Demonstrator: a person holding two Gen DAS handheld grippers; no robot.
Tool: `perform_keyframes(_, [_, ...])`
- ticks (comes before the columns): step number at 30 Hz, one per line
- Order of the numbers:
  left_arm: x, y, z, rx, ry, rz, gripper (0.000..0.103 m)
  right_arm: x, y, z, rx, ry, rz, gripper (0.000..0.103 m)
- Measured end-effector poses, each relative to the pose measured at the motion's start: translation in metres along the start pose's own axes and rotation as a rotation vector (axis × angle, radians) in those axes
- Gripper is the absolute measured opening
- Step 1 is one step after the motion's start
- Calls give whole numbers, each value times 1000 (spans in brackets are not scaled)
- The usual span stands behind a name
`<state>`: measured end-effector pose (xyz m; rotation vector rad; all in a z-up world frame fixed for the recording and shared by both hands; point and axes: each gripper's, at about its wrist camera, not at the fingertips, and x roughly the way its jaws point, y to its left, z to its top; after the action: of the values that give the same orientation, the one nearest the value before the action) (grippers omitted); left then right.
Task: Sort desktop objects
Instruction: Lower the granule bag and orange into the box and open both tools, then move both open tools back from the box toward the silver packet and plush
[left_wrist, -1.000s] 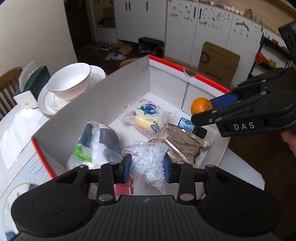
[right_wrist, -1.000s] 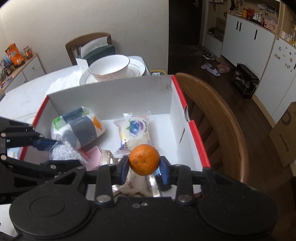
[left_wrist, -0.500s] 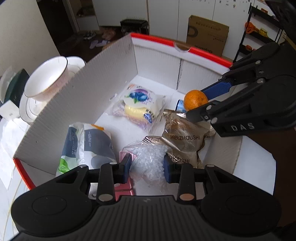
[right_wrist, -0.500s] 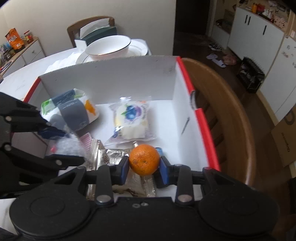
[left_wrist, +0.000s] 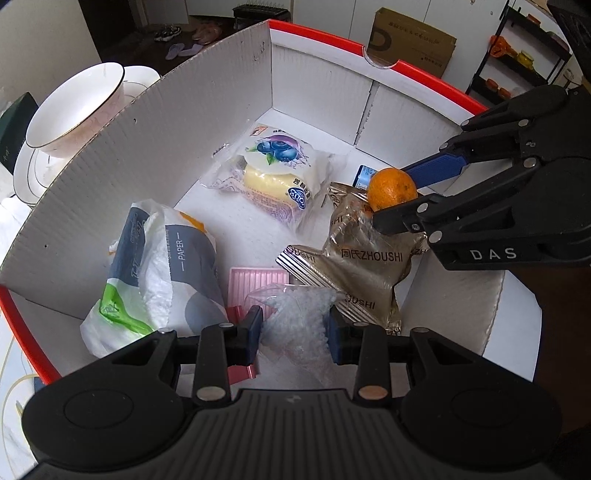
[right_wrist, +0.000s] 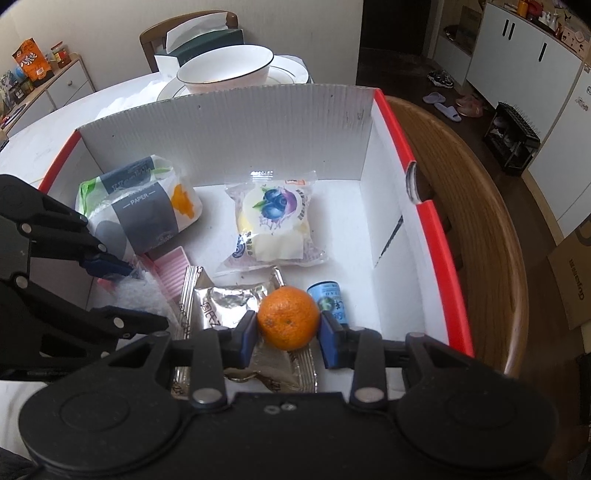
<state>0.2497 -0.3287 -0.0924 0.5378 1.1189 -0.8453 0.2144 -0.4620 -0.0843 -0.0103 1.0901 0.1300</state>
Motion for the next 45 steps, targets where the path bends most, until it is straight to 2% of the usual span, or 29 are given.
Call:
perform_keyframes(3, [-1, 0, 0, 0, -2, 0, 35, 1, 0, 0, 0, -2, -6, 38])
perform_keyframes(11, [-16, 5, -4, -28, -63, 14, 58, -5, -1, -3, -6, -19, -12, 46])
perform_keyframes(16, [-29, 5, -7, -54, -105, 2, 59, -13, 1, -4, -19, -37, -8, 54])
perform_keyframes(18, [-36, 5, -10, -63, -125, -4, 63, -17, 2, -4, -20, -48, -3, 58])
perform_keyframes(21, [-46, 2, -16, -77, -160, -16, 64, -25, 5, -5, -27, -69, 18, 64])
perform_keyframes(24, [-57, -2, -22, -92, -201, -20, 64, -35, 11, -6, -50, -98, 36, 65])
perform_keyframes(30, [-82, -6, -39, -122, -270, 3, 64, -54, 22, -9, -81, -151, 50, 72])
perform_keyframes(36, [-107, -9, -61, -145, -341, 33, 64, -72, 31, -12, -56, -196, 97, 79])
perform_keyframes(38, [-115, -9, -69, -157, -359, 49, 70, -78, 37, -14, -45, -211, 115, 81])
perform_keyframes(42, [-131, -5, -86, -180, -402, 67, 71, -88, 51, -17, -39, -234, 127, 84])
perform_keyframes(45, [-142, 0, -100, -195, -428, 86, 77, -95, 64, -18, -45, -254, 130, 87])
